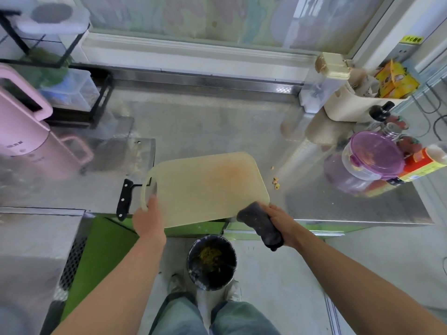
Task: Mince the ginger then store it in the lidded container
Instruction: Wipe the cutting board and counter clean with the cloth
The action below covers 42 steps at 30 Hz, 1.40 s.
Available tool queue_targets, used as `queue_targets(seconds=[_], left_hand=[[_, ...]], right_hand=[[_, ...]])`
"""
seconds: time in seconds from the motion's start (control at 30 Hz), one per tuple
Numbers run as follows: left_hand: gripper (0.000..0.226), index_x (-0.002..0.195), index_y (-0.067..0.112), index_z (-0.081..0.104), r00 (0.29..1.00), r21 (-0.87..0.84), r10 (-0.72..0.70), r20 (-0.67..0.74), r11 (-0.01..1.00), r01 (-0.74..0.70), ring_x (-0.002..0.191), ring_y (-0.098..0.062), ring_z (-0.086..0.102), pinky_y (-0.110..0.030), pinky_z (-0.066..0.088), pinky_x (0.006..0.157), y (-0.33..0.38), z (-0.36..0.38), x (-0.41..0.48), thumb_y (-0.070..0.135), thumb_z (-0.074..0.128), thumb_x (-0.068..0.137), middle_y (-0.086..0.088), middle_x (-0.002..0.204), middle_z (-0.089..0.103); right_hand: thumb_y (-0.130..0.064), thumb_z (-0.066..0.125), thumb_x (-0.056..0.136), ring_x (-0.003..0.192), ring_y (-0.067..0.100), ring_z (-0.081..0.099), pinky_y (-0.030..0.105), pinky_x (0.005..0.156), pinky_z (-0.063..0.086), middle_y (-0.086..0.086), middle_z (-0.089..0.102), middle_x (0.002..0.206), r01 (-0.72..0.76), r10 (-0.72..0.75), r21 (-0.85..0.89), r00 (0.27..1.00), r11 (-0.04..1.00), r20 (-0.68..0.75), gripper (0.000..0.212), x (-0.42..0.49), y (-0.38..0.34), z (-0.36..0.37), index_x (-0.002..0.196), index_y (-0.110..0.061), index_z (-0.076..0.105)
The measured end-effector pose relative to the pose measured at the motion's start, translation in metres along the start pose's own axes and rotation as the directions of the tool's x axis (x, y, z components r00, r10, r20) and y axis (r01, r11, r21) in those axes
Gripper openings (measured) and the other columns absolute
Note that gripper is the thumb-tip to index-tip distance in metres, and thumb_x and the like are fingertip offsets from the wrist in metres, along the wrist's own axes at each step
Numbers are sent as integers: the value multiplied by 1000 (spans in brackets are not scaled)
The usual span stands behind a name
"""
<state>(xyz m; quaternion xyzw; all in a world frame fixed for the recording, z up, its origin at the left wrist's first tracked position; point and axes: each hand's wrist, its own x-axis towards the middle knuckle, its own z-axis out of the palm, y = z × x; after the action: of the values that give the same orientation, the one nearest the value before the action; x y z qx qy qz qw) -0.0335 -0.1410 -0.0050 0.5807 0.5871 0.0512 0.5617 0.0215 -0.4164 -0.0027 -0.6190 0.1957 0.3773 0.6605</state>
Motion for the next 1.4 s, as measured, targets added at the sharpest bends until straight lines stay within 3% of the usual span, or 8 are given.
queue_targets(seconds=[0.13,0.37,0.63,0.77,0.9,1.03,1.2,1.4], left_hand=[[26,119,7,57,980,-378,-15,196,922,90,92,-19,59,-31,51,79,-2,-21,7,23,53,98,-6,105,62],[6,94,19,56,975,-583,86,204,811,51,100,-16,58,-30,51,81,1,-49,21,15,54,98,2,100,62],[18,111,11,44,986,-639,62,154,768,51,113,-24,57,-43,50,96,4,-48,48,5,52,96,-11,125,55],[25,122,10,46,975,-613,-12,223,776,150,109,-27,60,-36,57,85,7,-44,57,9,51,97,-11,132,53],[30,126,-1,45,912,-269,-259,319,898,349,83,-33,67,-33,59,56,1,-43,69,17,43,102,-20,108,64],[27,108,-1,50,945,141,-204,257,975,172,57,-27,62,-24,50,42,-6,-43,74,25,42,102,-17,79,67],[30,75,5,61,922,470,48,383,850,-239,47,-22,53,-28,45,51,-9,-28,66,15,41,95,-7,58,61],[20,104,17,61,533,515,530,659,199,-834,95,-17,54,-33,48,83,-28,43,11,26,44,98,0,102,62]], right_hand=[[-48,57,89,44,21,44,20,41,27,13,57,59,14,-14,-1,1000,1000,19,49,4,-13,16,109,-4,56],[-45,35,102,26,11,33,12,34,28,3,41,40,17,-20,35,995,999,100,57,20,-20,81,125,4,51],[-36,41,102,30,9,49,14,30,35,8,59,53,8,-13,76,997,997,75,49,30,-9,121,118,8,55],[-31,54,97,49,10,61,19,41,46,13,65,81,-15,9,65,995,998,96,44,35,-5,125,122,6,55],[-8,66,88,78,20,66,24,60,54,13,67,98,33,-31,-26,998,999,48,40,42,2,125,124,3,55],[-4,59,92,88,23,65,27,70,55,17,66,109,41,-37,-58,998,997,58,35,45,14,123,126,2,55],[-1,49,97,92,22,64,26,74,56,17,62,116,62,-62,6,998,998,34,32,42,18,105,129,0,52],[-5,45,99,115,30,58,39,95,51,15,58,127,167,-162,35,979,985,-125,34,33,17,47,132,-9,48]])
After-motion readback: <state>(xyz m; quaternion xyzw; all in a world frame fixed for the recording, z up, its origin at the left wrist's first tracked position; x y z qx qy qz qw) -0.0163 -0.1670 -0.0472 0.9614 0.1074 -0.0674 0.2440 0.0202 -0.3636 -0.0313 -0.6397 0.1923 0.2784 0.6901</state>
